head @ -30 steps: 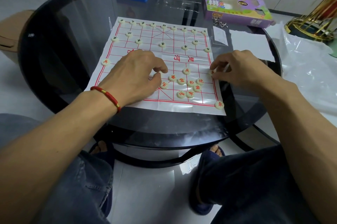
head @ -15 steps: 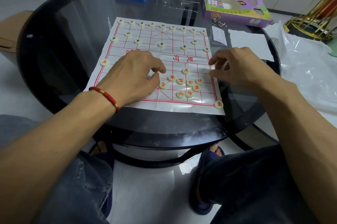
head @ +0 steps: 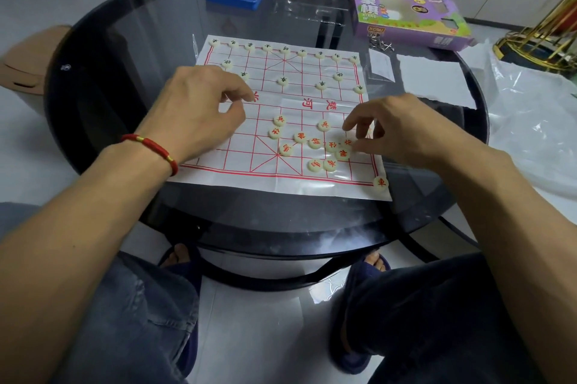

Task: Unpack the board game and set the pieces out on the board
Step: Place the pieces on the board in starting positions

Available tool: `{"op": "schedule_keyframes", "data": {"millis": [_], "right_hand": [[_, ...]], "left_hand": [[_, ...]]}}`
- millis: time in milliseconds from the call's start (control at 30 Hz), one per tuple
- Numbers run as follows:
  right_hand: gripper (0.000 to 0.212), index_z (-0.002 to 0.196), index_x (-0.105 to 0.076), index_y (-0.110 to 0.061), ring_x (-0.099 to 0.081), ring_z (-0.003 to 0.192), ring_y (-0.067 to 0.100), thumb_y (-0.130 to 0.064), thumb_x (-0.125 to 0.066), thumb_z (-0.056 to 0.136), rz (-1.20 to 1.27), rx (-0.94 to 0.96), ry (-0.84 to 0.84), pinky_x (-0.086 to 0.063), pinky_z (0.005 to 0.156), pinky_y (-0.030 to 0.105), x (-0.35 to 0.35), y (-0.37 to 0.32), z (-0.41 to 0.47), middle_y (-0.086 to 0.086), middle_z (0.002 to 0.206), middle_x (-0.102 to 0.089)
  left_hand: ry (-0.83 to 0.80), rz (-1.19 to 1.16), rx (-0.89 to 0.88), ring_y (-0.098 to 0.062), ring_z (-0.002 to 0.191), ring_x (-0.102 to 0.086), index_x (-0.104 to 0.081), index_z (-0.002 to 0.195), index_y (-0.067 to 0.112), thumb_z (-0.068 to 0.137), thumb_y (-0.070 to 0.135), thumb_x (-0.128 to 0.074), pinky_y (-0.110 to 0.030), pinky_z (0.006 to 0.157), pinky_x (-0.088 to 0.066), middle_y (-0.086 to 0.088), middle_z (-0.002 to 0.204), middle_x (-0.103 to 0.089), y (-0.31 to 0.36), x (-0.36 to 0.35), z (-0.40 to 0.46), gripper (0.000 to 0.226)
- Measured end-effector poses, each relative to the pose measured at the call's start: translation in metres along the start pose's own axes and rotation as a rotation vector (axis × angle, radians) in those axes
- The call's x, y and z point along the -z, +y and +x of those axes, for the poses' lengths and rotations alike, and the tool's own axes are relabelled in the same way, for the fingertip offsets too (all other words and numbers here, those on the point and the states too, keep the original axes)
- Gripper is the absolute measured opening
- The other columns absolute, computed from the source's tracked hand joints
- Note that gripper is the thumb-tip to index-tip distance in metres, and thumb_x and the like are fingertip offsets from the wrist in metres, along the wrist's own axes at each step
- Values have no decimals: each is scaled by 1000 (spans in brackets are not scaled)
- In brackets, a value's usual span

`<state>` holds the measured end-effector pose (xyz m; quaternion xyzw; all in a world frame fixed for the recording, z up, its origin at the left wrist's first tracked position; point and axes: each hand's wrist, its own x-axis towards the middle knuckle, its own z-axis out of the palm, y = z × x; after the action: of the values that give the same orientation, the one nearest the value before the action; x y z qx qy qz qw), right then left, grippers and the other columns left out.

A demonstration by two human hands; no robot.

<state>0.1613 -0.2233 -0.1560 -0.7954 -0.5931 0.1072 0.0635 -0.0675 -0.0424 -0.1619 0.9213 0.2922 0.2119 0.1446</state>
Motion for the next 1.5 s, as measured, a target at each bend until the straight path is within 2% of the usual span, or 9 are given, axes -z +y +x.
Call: {"op": "schedule_keyframes", "data": {"millis": [200, 333, 400, 567, 633, 867, 1033, 1200, 1500], "right_hand": [[25, 118, -73, -21, -58, 75, -1, -22, -72, 93, 31, 112, 114, -42, 66, 10, -2, -24, 4, -7, 100, -69], [24, 118, -73, -21, -59, 82, 6, -24, -70, 95, 14, 197, 178, -55, 74, 23, -11, -52, 29, -3, 109, -73], [24, 119, -73, -21, -58, 83, 5, -25, -69, 95, -18, 226, 182, -53, 74, 23, -15, -64, 43, -3, 111, -73], [24, 116, -73, -24, -67, 92, 17, -31, -71, 94, -88, 197, 147, -61, 82, 40, -24, -78, 61, -2, 110, -73], [23, 115, -74, -24, -68, 93, 20, -32, -70, 93, -116, 184, 131, -61, 82, 42, -26, -80, 64, -1, 108, -74], [22, 113, -75, -26, -68, 93, 17, -28, -71, 92, -123, 240, 97, -61, 81, 41, -30, -89, 62, -4, 106, -75], [26, 118, -72, -26, -57, 82, 7, -31, -71, 92, -37, 339, 73, -54, 73, 25, -20, -101, 44, -8, 106, -72], [34, 126, -64, -24, -51, 81, 9, -25, -70, 93, 0, 398, -22, -54, 77, 33, -25, -108, 24, -8, 107, -68], [39, 132, -59, -27, -47, 85, 8, -22, -68, 94, -40, 397, -26, -52, 75, 32, -34, -112, 25, -7, 115, -67]], "left_hand": [[-98, 55, 74, -10, 94, -55, -72, 118, 28, 94, 19, -66, -33, 89, -51, 1, 114, -70, -13, 7, -1, 26], [-197, 72, 170, -17, 99, -58, -70, 122, 27, 94, 16, -66, -38, 91, -54, -2, 116, -68, -21, 25, 3, 31], [-186, 73, 196, -18, 100, -59, -69, 123, 26, 94, 13, -64, -41, 95, -55, -4, 117, -68, -24, 30, 3, 32], [-207, 49, 194, -15, 98, -59, -70, 120, 27, 95, 16, -64, -32, 89, -51, 1, 111, -67, -25, 25, -2, 28], [-221, 46, 186, -15, 97, -60, -71, 119, 28, 94, 18, -64, -30, 86, -49, 2, 109, -68, -27, 23, -2, 27], [-213, 38, 162, -14, 97, -60, -70, 120, 27, 95, 18, -62, -29, 84, -48, 2, 109, -68, -27, 21, -2, 27], [-209, 27, 152, -13, 99, -58, -70, 121, 26, 95, 18, -62, -30, 87, -49, -1, 116, -68, -24, 20, -2, 28], [-216, 46, 124, -11, 96, -56, -71, 121, 25, 95, 19, -62, -30, 86, -50, -2, 119, -69, -23, 17, -3, 28], [-212, 56, 121, -12, 90, -56, -70, 121, 24, 95, 18, -63, -34, 88, -53, -3, 117, -69, -21, 15, 2, 28]]}}
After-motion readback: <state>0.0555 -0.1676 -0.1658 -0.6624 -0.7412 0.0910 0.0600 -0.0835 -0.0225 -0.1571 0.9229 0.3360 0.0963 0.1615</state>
